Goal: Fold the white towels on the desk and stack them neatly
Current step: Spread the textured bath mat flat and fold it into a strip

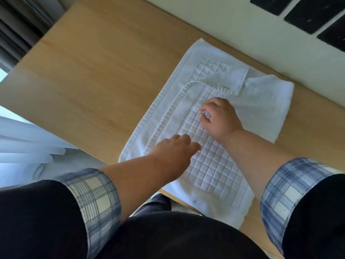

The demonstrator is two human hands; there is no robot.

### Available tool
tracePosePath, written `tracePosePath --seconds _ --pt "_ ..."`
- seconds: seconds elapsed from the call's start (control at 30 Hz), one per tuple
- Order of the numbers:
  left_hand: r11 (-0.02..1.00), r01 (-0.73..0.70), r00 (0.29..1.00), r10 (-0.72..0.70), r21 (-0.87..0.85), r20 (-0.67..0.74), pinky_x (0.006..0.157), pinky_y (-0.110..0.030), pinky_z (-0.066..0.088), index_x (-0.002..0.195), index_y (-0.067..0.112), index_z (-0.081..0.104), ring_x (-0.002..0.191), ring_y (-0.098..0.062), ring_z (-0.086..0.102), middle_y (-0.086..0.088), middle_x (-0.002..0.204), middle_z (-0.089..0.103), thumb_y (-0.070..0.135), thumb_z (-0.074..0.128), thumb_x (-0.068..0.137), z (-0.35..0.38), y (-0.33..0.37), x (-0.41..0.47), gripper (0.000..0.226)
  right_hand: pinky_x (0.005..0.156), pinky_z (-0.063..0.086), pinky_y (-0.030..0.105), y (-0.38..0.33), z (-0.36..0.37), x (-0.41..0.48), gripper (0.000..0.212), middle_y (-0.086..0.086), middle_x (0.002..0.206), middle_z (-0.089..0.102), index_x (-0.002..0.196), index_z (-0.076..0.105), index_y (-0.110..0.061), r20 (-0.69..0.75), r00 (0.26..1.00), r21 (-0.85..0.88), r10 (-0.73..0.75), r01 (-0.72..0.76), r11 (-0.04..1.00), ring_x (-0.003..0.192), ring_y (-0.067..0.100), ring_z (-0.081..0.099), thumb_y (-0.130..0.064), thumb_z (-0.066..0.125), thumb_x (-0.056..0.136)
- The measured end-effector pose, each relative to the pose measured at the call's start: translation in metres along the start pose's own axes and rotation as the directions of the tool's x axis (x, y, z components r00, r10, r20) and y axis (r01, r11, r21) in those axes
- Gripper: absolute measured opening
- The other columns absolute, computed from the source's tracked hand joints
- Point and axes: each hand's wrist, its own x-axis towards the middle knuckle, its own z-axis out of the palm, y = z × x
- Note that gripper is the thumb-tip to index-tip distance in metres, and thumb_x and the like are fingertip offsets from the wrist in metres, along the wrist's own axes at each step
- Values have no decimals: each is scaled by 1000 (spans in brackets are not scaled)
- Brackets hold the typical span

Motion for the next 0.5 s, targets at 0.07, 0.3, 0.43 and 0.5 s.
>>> tracePosePath --seconds 0.07,0.3,0.43,0.5 --pt "994 50 996 -56 98 65 88 -42 44 146 36 29 116 -27 47 -4 132 43 43 43 101 8 17 4 48 117 23 41 23 -1 -11 38 5 146 46 130 60 -21 131 991 -52 -4 11 999 140 30 34 -32 61 94" --pt "915 287 935 -332 284 127 109 -65 18 151 30 8 137 -31 23 -7 150 18 76 16 89 19 45 16 77 118 -17 42 69 6 -44 74 -8 165 -16 155 -5 -41 291 938 -183 191 -141 973 150 15 -21 -73 16 91" --pt "881 330 913 -389 340 122 112 -67 6 154 24 0 146 -36 6 -11 160 1 76 18 90 15 58 33 84 120 -15 43 72 0 -65 76 -7 163 -24 155 -12 -39 265 895 -215 360 -309 926 149 17 -24 -71 16 92" --pt "869 339 905 -406 360 129 112 -66 -1 155 24 -7 149 -37 -6 -11 163 -9 74 20 92 14 68 43 85 120 -13 41 76 -5 -82 76 -7 162 -26 155 -15 -38 255 856 -222 450 -401 889 149 18 -24 -69 18 94"
